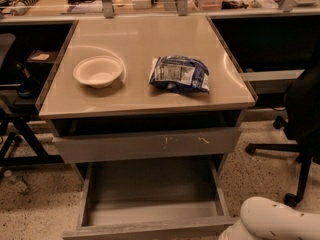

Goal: Close middle drawer

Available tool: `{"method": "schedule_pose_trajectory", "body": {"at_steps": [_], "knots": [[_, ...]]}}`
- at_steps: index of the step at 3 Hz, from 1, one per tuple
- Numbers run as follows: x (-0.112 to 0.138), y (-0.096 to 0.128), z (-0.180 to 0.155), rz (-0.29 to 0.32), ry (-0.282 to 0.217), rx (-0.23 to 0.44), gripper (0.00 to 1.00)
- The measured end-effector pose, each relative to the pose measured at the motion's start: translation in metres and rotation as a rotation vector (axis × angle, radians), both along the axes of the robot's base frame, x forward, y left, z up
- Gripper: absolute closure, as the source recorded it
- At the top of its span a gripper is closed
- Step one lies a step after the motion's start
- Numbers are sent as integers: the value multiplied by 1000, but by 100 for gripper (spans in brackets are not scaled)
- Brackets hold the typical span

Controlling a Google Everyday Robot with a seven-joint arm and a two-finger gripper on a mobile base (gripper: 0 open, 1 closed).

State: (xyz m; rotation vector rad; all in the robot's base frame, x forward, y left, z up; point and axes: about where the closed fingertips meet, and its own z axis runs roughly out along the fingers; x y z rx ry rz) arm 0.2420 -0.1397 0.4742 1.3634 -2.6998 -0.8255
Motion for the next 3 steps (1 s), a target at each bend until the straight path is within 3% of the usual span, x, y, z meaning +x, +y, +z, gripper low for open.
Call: {"method": "schedule_pose_trajectory", "body": {"at_steps": [1, 3], "knots": [[4, 3, -12, -16, -11, 25, 100], [60, 9, -35, -42, -115, 68, 100]]}}
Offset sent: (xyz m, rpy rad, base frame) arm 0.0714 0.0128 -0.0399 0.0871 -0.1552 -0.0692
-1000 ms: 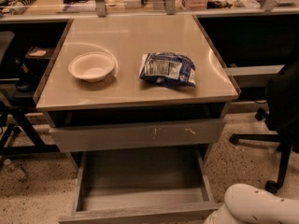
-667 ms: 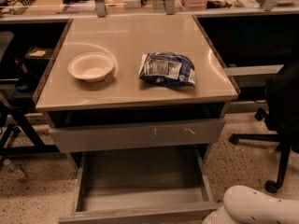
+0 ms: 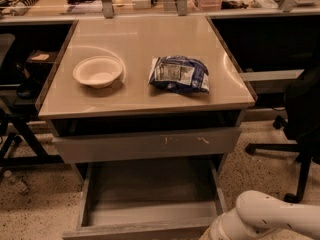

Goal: Close middle drawer

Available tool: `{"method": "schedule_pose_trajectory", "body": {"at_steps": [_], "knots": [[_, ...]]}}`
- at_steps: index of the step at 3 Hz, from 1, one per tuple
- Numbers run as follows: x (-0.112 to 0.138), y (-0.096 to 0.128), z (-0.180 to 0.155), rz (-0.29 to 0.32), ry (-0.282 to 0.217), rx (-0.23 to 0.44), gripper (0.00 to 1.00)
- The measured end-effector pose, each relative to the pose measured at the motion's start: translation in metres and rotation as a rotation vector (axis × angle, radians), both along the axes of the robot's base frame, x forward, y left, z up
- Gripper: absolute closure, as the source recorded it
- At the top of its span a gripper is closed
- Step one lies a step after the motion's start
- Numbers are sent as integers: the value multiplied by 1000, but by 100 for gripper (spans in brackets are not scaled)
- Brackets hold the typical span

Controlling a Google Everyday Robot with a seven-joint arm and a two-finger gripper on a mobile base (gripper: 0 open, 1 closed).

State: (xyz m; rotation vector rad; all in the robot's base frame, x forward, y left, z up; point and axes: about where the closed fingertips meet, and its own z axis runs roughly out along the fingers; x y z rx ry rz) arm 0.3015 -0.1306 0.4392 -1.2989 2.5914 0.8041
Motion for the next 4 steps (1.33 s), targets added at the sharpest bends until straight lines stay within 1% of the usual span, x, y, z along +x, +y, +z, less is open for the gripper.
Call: {"method": "schedule_pose_trajectory", "body": {"at_steps": [1, 2, 3, 4], "knots": [[31, 0, -15, -6, -35, 11, 100], [39, -1, -16, -10, -43, 13, 100], [40, -1, -15, -10, -48, 13, 100], [40, -1, -15, -10, -48, 13, 81]]}}
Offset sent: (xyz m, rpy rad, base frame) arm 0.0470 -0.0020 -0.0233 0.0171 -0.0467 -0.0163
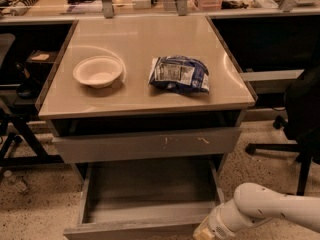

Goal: Close middle drawer

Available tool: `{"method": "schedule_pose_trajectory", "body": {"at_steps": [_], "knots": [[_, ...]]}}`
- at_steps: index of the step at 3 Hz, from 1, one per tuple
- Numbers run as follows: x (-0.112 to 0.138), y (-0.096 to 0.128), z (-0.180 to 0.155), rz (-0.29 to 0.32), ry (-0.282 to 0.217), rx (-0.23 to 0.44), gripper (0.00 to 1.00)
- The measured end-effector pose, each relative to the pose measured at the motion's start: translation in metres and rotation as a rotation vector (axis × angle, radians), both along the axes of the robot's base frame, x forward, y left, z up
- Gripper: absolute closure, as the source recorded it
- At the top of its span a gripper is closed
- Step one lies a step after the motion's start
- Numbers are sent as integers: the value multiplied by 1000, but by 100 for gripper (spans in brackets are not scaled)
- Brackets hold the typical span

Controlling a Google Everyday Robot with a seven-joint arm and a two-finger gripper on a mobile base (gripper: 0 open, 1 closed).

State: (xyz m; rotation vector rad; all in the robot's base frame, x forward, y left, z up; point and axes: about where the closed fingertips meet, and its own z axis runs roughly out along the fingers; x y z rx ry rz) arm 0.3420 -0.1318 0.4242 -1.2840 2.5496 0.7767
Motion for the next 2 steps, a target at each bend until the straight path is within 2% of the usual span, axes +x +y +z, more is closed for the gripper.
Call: {"method": "schedule_pose_trajectory", "body": {"at_steps": [2], "knots": [[0, 0, 0, 0, 0, 0, 34]]}}
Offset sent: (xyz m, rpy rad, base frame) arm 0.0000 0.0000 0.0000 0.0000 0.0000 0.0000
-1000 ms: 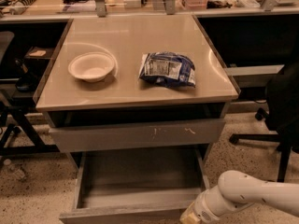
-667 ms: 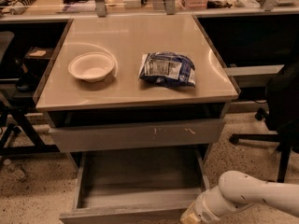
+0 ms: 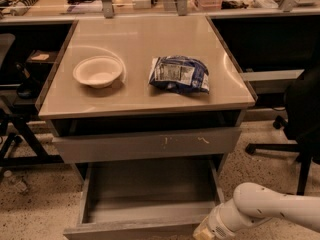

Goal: Close middle drawer

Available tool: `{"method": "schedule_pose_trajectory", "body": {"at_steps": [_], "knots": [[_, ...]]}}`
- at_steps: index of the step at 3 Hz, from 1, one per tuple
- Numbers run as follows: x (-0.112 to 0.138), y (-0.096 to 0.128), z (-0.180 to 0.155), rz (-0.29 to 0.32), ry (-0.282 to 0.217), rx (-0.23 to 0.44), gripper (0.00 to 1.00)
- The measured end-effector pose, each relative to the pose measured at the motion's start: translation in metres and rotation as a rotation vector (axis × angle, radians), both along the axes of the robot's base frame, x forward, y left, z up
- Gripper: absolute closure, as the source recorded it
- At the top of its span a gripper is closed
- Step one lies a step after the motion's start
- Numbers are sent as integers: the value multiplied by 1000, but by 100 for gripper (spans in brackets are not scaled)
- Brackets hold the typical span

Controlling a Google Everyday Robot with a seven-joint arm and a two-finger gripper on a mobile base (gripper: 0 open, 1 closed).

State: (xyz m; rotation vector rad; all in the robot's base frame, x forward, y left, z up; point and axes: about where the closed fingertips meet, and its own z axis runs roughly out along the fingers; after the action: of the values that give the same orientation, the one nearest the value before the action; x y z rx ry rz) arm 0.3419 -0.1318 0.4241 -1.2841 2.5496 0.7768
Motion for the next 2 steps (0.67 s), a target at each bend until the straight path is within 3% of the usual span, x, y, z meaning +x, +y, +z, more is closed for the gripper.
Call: {"method": "schedule_pose_trajectory", "body": {"at_steps": [1, 2], "knots": [[0, 0, 0, 0, 0, 0, 11], [0, 0, 0, 0, 0, 0, 0]]}}
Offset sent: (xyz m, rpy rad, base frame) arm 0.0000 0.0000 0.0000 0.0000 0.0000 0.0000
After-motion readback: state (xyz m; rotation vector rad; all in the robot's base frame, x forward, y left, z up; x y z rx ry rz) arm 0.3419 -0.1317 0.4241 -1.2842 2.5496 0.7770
